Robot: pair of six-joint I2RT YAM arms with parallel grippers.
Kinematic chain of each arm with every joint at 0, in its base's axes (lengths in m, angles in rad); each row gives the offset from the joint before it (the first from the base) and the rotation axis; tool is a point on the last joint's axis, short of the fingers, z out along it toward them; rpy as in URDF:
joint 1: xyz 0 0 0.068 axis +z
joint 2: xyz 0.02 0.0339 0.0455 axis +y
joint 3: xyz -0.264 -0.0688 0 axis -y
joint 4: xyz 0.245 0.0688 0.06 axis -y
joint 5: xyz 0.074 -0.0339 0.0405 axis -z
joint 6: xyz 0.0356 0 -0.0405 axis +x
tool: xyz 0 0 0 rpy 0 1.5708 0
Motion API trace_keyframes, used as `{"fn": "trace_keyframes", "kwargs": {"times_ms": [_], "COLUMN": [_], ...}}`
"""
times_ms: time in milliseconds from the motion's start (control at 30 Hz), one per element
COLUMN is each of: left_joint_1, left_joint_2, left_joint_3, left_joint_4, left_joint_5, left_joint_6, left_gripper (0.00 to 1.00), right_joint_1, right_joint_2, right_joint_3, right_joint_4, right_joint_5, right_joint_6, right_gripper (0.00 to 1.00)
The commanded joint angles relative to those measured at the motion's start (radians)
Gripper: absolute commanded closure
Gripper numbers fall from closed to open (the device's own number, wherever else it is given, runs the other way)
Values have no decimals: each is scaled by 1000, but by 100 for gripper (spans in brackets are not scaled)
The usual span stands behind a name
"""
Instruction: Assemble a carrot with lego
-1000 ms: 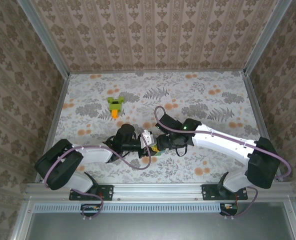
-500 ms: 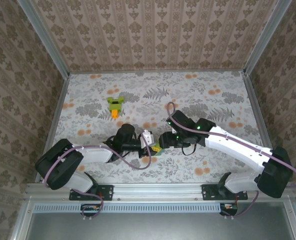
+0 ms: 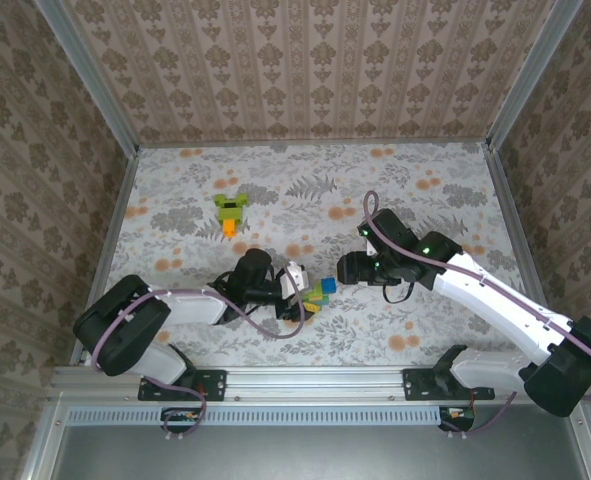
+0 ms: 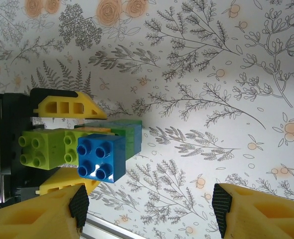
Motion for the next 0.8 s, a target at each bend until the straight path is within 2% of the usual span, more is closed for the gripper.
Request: {"fn": "trace_keyframes", "kwargs": {"times_ms": [0, 100, 300, 467, 767], "left_joint_1": [0, 0, 2, 6, 12], "left_joint_2": [-9, -12, -8, -4, -40], "left_joint_3": [-1, -2, 0, 3, -5], "left_joint_4": [-18, -18, -19, -18, -18], "left_joint_5": [9, 9, 47, 64, 61], "left_joint_6": [5, 3, 2, 0, -9], "left_gripper": [26, 22, 46, 56, 64], "right_joint_1": [-6, -10, -13, -15, -16], "right_joint_2": [-19, -21, -28, -45, -58], "right_joint_3": [-26, -35, -51, -60, -72], "right_joint_4": [-42, -39, -41, -45, -47], "right_joint_5": [19, 22, 30, 34, 37], "right_joint_6": [-22, -23, -26, -27, -27], "right_gripper": [30, 31, 31, 32, 32]}}
